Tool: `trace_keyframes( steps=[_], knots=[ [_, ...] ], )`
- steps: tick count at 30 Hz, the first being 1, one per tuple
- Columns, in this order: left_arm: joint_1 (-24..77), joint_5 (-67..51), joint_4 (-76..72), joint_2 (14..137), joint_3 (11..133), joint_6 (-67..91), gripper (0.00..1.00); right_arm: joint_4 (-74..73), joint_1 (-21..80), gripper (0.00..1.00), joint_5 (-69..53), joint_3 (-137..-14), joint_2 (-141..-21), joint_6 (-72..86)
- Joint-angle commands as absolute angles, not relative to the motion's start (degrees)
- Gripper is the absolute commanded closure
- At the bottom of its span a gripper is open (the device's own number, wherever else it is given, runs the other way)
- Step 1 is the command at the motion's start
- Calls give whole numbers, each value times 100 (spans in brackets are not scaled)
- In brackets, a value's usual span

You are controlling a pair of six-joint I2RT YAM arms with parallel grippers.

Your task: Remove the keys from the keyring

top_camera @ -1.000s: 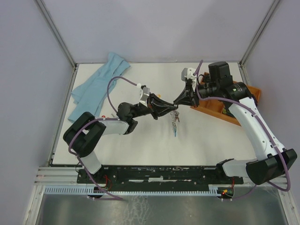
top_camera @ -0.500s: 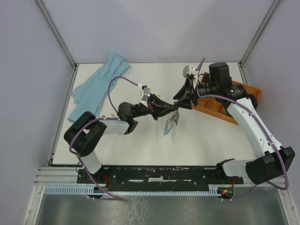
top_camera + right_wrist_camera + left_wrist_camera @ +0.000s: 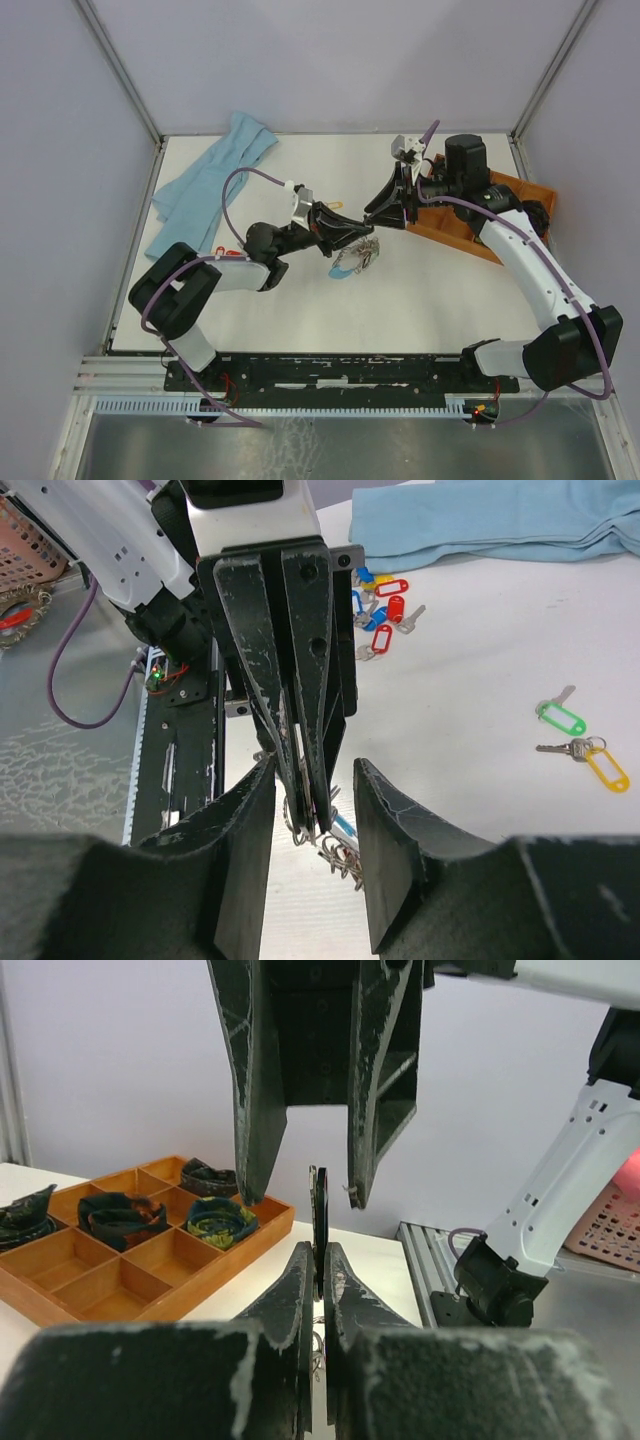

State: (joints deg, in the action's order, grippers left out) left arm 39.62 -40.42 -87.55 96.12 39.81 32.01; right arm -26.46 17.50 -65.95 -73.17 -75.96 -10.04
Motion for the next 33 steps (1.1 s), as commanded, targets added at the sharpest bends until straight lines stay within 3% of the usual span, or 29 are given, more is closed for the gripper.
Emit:
trace_keyframes(
  steps=[1,6,13,19,23,31,33],
  knots=[
    [3931,-3678,-9912,9272,3964,3247,97,-2102,1731,55,-6870,-7172,-7585,-679],
    [3929,-3650,-9911,9233,3956,3309,97,-1863,1731,55,-6889,-7057,-7620,-507],
    [3920,-3641,-9908,9221,3965,3369,97,-1672,1731,73,-6977,-7013,-7621,-346],
    [3920,-3641,-9906,9208,3972,3434,97,-1644,1736,66,-6957,-6979,-7630,-343],
    [3919,-3655,-9912,9213,3997,3503,97,-1628,1738,66,-6967,-6960,-7645,-343],
    [3920,-3674,-9910,9197,4008,3567,97,-1600,1774,77,-7039,-6950,-7677,-364],
    [3919,-3698,-9914,9204,4025,3591,97,-1600,1780,85,-7086,-6957,-7673,-376]
  ],
)
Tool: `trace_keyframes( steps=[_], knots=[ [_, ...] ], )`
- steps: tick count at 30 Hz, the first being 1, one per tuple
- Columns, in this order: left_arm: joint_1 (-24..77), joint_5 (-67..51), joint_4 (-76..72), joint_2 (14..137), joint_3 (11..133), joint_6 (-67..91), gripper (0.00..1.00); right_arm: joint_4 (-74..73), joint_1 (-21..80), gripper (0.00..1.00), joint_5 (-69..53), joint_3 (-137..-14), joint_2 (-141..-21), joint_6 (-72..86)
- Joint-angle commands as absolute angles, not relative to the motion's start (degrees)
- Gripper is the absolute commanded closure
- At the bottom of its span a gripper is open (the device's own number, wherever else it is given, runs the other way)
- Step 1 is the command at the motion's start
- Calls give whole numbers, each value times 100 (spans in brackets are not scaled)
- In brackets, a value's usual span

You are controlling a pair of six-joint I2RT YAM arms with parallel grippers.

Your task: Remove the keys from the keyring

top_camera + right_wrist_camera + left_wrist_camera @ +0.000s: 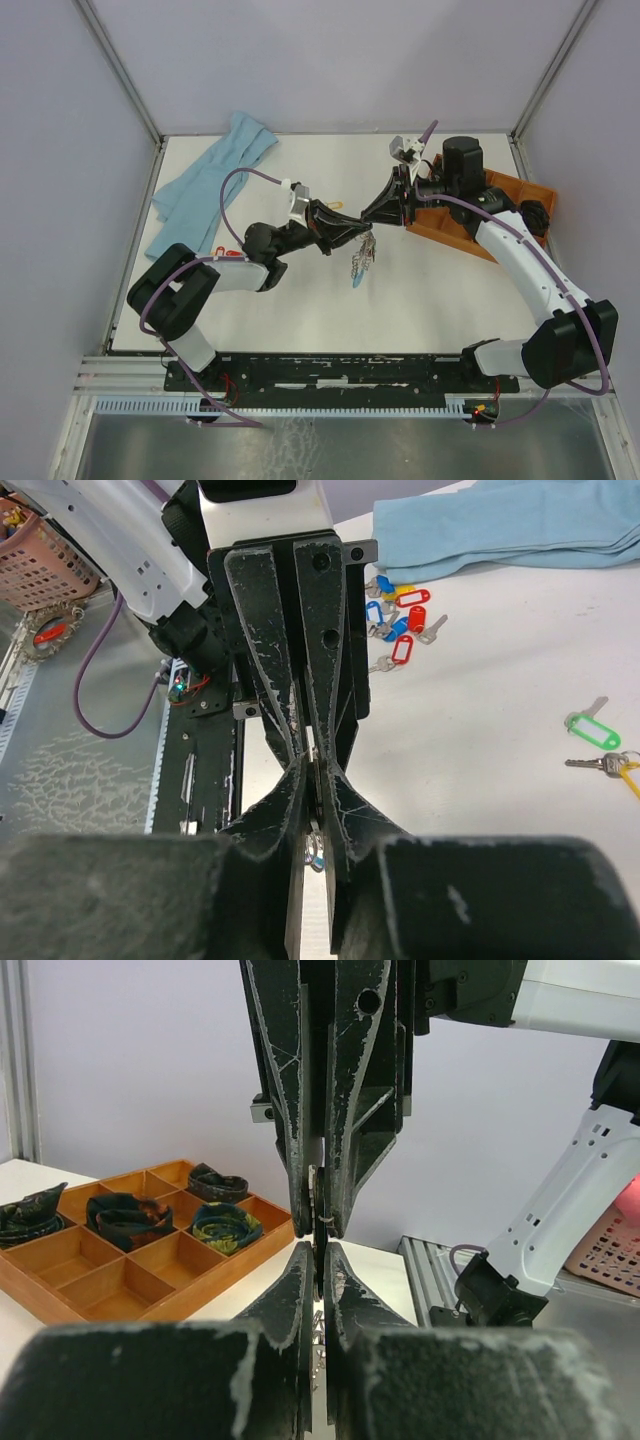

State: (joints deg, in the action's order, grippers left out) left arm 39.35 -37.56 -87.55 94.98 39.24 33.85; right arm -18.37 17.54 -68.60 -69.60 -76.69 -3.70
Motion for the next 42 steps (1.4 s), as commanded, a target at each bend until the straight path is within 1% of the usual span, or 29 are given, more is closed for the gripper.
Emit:
trace_keyframes(
  steps=[1,2,4,6,7,12,15,18,20,23,25,31,34,39,42],
  knots=[
    [3921,-3700,-9910,9220,4037,3609,97,-1604,1784,90,-7117,-6971,-7675,-378],
    [3920,-3706,-9914,9225,4047,3628,97,-1612,1791,94,-7141,-6984,-7669,-384],
    [3919,-3745,-9907,9251,4075,3662,97,-1687,1789,99,-7153,-7025,-7649,-454],
    [3916,-3799,-9909,9264,4099,3694,96,-1856,1786,99,-7139,-7089,-7632,-574],
    [3911,-3843,-9909,9280,4108,3710,94,-1924,1784,99,-7124,-7125,-7612,-618],
    [3815,-3983,-9911,9275,4015,3923,63,-2085,1737,99,-7103,-7227,-7526,-727],
    [3750,-4000,-9905,9169,3801,3947,52,-2122,1723,99,-7093,-7223,-7482,-763],
    [3720,-3907,-9902,8924,3457,3806,45,-2127,1722,99,-7101,-7211,-7445,-765],
    [3705,-3811,-9897,8701,3194,3651,42,-2131,1723,99,-7102,-7212,-7427,-773],
    [3683,-3638,-9642,8400,2824,3374,42,-2140,1723,99,-7102,-7199,-7386,-790],
    [3691,-3510,-9396,8239,2629,3266,44,-2171,1718,99,-7102,-7198,-7374,-822],
    [3830,-3159,-9213,7956,2255,3592,49,-2224,1722,99,-7102,-7183,-7405,-879],
    [4040,-2700,-8638,7769,2301,3522,49,-2224,1719,99,-7093,-7180,-7392,-879],
    [4387,-1818,-7233,7358,2492,3234,48,-2215,1721,99,-7084,-7160,-7366,-892],
    [4557,-1450,-6807,7223,2585,3124,49,-2215,1724,99,-7078,-7151,-7357,-896]
  ],
)
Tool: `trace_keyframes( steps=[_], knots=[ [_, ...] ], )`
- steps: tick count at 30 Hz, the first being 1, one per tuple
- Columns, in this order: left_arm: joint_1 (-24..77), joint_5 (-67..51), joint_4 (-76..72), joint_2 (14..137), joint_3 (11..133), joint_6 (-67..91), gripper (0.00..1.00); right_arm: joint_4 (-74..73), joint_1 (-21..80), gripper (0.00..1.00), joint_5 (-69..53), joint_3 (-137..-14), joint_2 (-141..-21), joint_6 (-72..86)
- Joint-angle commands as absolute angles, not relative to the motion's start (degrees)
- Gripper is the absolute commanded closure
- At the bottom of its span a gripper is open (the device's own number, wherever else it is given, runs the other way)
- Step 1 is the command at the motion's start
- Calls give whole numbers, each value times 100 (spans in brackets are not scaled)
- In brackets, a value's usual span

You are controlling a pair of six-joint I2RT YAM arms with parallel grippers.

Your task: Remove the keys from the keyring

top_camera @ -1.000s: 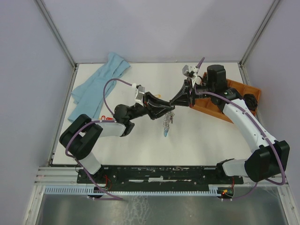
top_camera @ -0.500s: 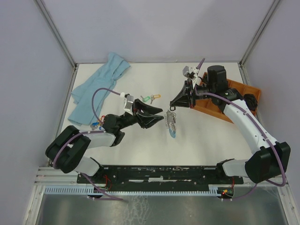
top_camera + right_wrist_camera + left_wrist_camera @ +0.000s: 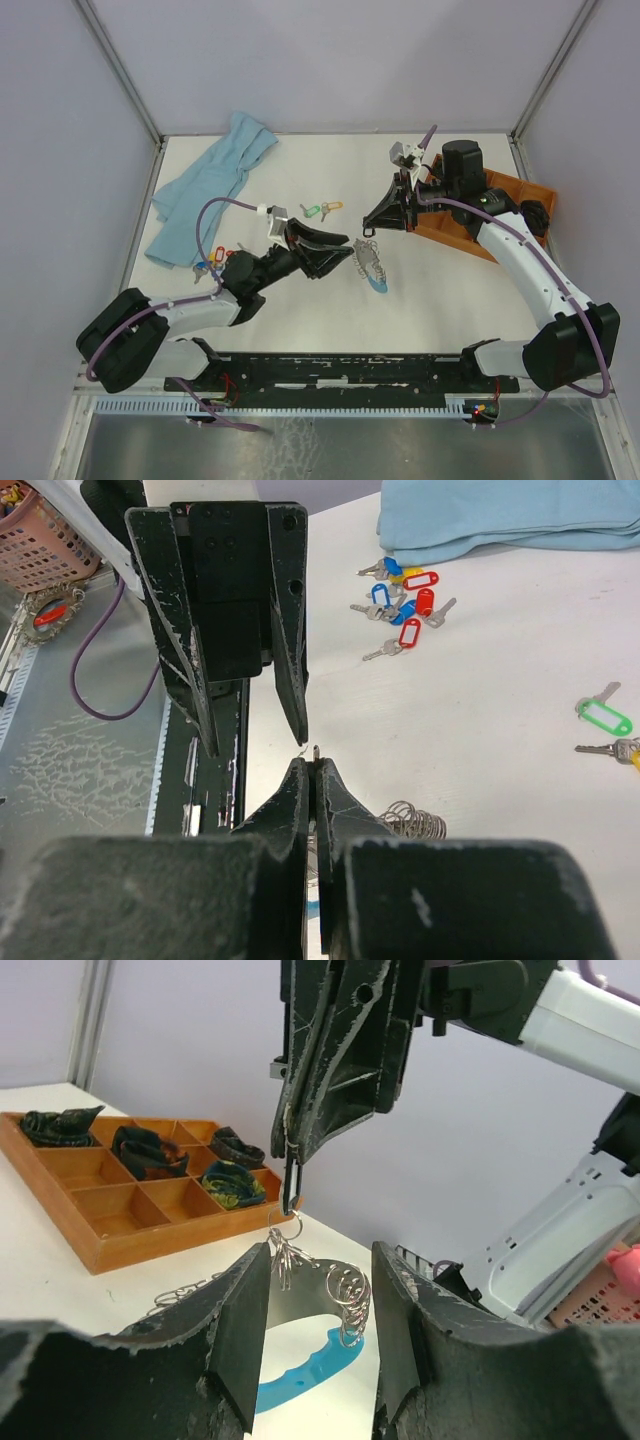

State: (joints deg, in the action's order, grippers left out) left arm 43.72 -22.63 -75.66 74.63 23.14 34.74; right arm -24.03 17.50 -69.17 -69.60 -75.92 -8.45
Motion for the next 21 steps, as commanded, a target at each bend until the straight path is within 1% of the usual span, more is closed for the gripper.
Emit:
trace_keyframes(
  steps=[1,13,18,21],
  knots=[
    [4587,-1383,-6717,7208,2611,3113,49,-2215,1723,99,-7081,-7154,-7344,-896],
    [4790,-1489,-6343,7502,2970,3324,57,-2204,1723,99,-7090,-7133,-7304,-896],
    [4797,-1626,-6177,7595,3110,3366,65,-2199,1720,99,-7091,-7133,-7305,-889],
    [4802,-1692,-6104,7598,3144,3362,74,-2197,1727,99,-7093,-7130,-7297,-890]
  ],
)
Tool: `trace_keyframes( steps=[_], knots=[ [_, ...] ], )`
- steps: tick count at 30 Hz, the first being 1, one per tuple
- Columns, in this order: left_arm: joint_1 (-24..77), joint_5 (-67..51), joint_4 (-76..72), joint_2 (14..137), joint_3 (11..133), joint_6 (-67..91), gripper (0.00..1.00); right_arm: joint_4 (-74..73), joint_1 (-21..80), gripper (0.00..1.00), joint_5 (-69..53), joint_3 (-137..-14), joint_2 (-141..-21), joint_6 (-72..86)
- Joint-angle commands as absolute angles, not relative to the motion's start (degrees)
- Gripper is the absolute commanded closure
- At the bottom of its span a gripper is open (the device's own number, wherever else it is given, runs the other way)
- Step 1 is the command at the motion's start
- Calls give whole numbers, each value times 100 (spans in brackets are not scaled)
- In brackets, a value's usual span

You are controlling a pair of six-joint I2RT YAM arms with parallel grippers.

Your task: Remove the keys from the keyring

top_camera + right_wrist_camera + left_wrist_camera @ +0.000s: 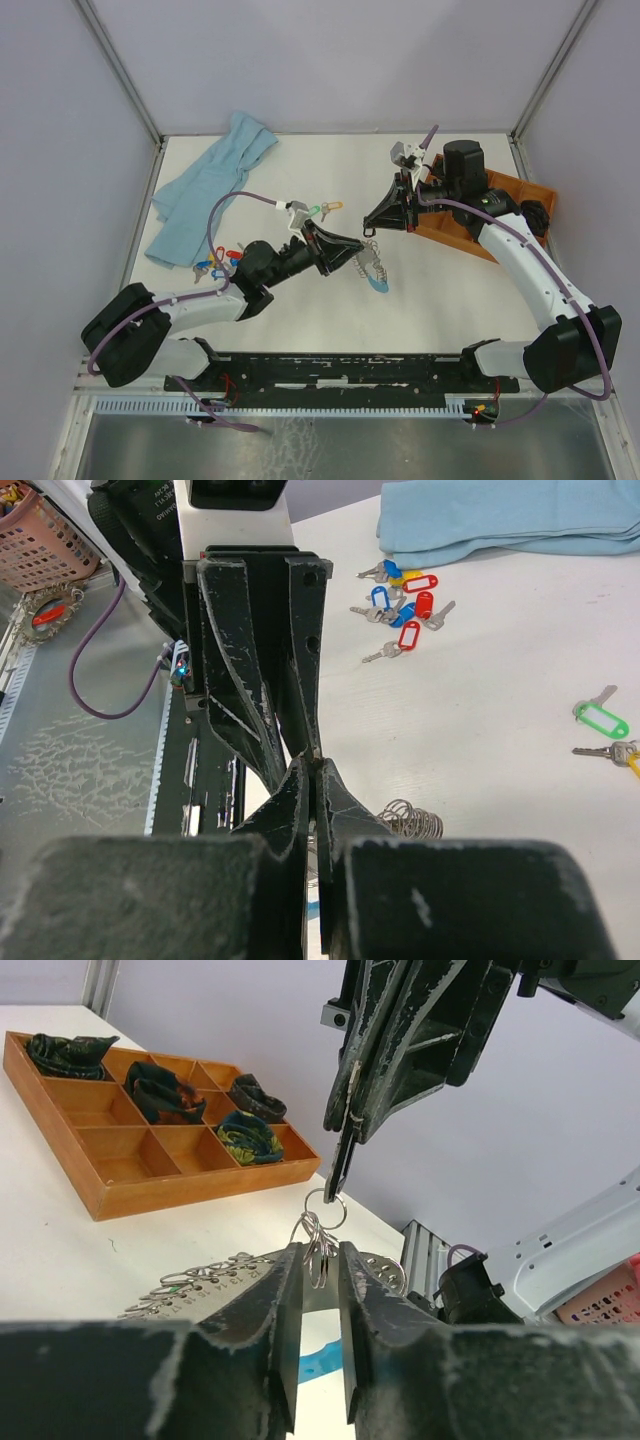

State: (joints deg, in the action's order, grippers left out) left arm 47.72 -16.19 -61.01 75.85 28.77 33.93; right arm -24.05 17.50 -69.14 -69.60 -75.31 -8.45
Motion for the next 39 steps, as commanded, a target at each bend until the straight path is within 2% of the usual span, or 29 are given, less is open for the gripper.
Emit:
trace_keyframes(
  steps=[1,4,12,25,35,37,39],
  knots=[
    [4807,-1708,-6097,7594,3153,3366,77,-2197,1725,99,-7092,-7124,-7295,-888],
    [4820,-1802,-6033,7602,3186,3351,85,-2189,1720,99,-7092,-7128,-7295,-888],
    [4877,-1864,-5636,7557,3307,2974,97,-2189,1719,99,-7072,-7127,-7295,-896],
    [5586,-955,-4591,6902,3269,158,97,-2273,1731,99,-6914,-7101,-7295,-1046],
    [6094,59,-4243,6731,3307,-1140,97,-2303,1731,99,-6914,-7087,-7277,-1075],
    [6154,119,-4209,6713,3298,-1348,94,-2303,1732,99,-6908,-7086,-7271,-1081],
    [6235,84,-4201,6677,3267,-1526,87,-2303,1732,99,-6912,-7085,-7265,-1081]
  ],
)
